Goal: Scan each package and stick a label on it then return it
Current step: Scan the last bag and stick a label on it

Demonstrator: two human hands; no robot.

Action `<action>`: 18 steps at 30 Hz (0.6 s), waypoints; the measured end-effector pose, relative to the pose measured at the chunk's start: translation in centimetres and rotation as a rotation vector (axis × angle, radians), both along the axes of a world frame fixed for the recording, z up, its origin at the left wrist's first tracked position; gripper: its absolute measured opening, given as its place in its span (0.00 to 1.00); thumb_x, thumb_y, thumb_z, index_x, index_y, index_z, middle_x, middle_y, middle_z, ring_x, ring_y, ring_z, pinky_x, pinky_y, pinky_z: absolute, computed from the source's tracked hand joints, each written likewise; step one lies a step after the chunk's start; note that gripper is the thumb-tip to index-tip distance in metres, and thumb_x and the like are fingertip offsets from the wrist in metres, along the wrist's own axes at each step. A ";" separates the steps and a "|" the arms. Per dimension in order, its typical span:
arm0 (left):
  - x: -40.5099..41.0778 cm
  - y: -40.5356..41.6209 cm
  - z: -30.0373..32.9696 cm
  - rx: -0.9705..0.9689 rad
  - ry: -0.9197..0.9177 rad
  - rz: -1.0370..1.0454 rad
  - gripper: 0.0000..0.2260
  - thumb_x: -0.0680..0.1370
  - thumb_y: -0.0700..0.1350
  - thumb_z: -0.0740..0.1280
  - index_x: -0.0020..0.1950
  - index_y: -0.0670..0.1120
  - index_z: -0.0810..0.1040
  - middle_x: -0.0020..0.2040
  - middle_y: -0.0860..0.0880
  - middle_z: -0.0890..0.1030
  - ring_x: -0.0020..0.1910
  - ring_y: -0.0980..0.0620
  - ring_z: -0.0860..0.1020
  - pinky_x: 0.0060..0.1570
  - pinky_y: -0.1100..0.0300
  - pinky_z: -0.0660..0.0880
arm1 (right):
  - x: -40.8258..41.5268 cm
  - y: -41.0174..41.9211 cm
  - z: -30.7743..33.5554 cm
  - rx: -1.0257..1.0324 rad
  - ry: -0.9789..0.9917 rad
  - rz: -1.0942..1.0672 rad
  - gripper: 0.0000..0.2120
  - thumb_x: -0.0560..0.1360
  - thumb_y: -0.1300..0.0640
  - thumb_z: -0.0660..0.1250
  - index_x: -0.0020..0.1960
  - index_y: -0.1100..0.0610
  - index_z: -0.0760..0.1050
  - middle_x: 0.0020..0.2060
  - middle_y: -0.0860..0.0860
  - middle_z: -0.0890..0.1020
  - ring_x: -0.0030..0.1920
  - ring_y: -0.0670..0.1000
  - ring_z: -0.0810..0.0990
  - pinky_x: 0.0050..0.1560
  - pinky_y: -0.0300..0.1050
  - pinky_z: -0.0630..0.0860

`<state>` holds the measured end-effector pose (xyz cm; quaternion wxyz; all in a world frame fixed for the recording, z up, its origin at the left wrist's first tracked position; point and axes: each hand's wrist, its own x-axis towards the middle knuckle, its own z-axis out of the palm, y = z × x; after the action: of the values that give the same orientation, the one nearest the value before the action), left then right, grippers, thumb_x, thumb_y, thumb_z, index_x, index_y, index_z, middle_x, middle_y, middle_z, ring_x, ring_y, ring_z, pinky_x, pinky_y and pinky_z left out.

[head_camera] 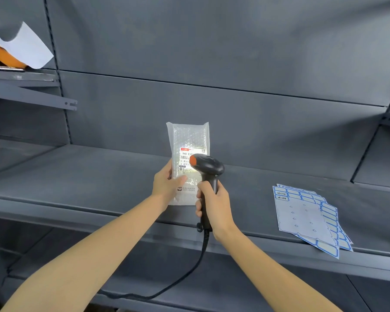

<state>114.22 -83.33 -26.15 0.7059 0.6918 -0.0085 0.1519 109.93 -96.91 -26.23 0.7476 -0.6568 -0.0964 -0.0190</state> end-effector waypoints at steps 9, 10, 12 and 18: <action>0.2 0.2 -0.1 0.010 0.007 0.017 0.21 0.76 0.32 0.65 0.64 0.51 0.76 0.57 0.48 0.82 0.58 0.47 0.79 0.59 0.49 0.76 | 0.1 -0.6 0.3 0.066 0.011 0.019 0.04 0.75 0.57 0.64 0.48 0.56 0.71 0.31 0.48 0.75 0.25 0.47 0.70 0.25 0.39 0.70; 0.2 0.2 -0.1 0.009 0.008 0.015 0.21 0.76 0.31 0.65 0.63 0.51 0.77 0.57 0.48 0.82 0.58 0.47 0.79 0.59 0.48 0.76 | 0.2 -0.7 0.4 0.063 0.010 -0.004 0.04 0.75 0.57 0.64 0.48 0.56 0.71 0.32 0.48 0.75 0.25 0.47 0.71 0.26 0.39 0.71; 0.4 0.3 -0.2 -0.001 0.012 0.009 0.21 0.75 0.30 0.65 0.62 0.51 0.77 0.57 0.49 0.82 0.57 0.46 0.79 0.58 0.49 0.77 | 0.6 -1.2 1.0 0.049 0.011 -0.071 0.05 0.75 0.56 0.64 0.48 0.56 0.71 0.33 0.49 0.75 0.25 0.45 0.71 0.26 0.39 0.72; 0.9 0.9 0.3 0.078 0.113 -0.001 0.17 0.74 0.32 0.69 0.58 0.50 0.79 0.51 0.55 0.83 0.50 0.54 0.81 0.38 0.67 0.77 | 4.0 -5.1 4.0 -0.224 0.106 -0.190 0.13 0.74 0.50 0.63 0.53 0.56 0.66 0.37 0.52 0.74 0.34 0.51 0.75 0.38 0.48 0.76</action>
<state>115.17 -82.40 -25.86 0.6780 0.7261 0.0250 0.1117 113.95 -102.01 -22.19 0.6684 -0.7425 0.0044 -0.0442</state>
